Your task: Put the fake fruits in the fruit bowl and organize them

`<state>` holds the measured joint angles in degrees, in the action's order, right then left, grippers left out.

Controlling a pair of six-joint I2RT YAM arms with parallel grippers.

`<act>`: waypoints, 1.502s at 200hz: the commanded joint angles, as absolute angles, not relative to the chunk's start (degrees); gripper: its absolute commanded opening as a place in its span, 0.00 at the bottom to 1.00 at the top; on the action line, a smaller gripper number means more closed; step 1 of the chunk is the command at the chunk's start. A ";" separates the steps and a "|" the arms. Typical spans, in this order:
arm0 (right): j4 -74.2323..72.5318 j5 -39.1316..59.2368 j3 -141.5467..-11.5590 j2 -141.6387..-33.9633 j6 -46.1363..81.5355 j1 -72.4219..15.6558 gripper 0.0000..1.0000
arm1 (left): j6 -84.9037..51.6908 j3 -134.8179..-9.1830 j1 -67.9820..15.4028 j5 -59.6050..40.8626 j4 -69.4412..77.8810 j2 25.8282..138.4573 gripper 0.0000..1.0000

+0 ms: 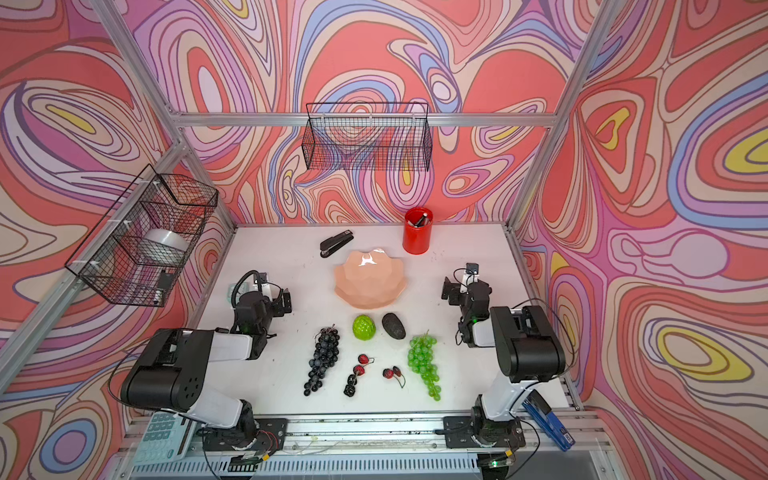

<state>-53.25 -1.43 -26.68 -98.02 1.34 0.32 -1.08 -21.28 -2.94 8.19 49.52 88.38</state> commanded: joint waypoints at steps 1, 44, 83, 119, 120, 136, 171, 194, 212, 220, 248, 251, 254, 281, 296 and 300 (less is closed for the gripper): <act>-54.05 -1.04 -27.16 -98.09 1.22 0.53 0.98 | -0.73 -21.30 -2.55 8.79 51.66 88.48 1.00; -54.06 -0.93 -27.17 -98.17 1.16 0.53 0.98 | -0.71 -21.23 -2.55 8.80 51.77 88.34 1.00; -54.05 -0.83 -27.20 -98.16 1.20 0.54 0.98 | -0.71 -21.23 -2.52 8.79 51.77 88.44 1.00; -53.88 -0.79 -27.24 -98.17 1.32 0.53 0.98 | -0.79 -21.44 -2.55 8.70 51.58 88.43 1.00; -53.88 -0.79 -27.25 -98.17 1.32 0.53 0.98 | -0.79 -21.44 -2.55 8.70 51.59 88.42 1.00; -53.88 -0.79 -27.25 -98.17 1.25 0.58 0.98 | -0.80 -21.44 -2.47 8.70 51.55 88.46 1.00; -53.88 -0.79 -27.25 -98.14 1.24 0.58 0.99 | -0.78 -21.40 -2.50 8.64 51.67 88.35 1.00; -54.02 -0.80 -27.25 -98.17 1.25 0.53 0.98 | -0.79 -21.14 -2.55 8.79 51.87 88.38 1.00; -54.23 -0.84 -27.00 -98.09 1.24 0.54 0.98 | -0.70 -21.09 -2.54 8.79 52.11 88.25 1.00; -54.40 -1.15 -26.90 -97.95 1.31 0.53 0.98 | -0.85 -21.36 -2.50 9.49 51.37 87.77 1.00; -48.38 -3.07 -27.38 -91.66 1.95 0.53 0.98 | -2.52 -28.37 -2.49 13.53 33.77 82.00 1.00; -46.97 -3.08 -27.98 -91.09 1.92 0.53 0.98 | -2.39 -28.84 -2.55 13.50 32.47 81.78 1.00; -45.46 -3.08 -28.48 -90.49 1.91 0.53 0.98 | -2.30 -30.03 -2.55 13.53 31.27 81.56 1.00; -30.09 -4.78 -35.16 -83.99 5.11 0.48 0.97 | -6.50 -37.27 -2.63 15.23 16.61 78.30 1.00; -21.30 -3.47 -39.20 -80.07 7.80 0.48 0.95 | -11.25 -41.44 -2.59 14.55 6.46 76.14 1.00; -19.43 -3.17 -40.16 -79.44 8.55 0.44 0.94 | -12.38 -42.76 -2.59 13.89 3.11 75.70 1.00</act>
<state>-34.96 -3.01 -34.52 -85.01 3.75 0.32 -5.26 -37.60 -2.94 13.32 23.57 78.94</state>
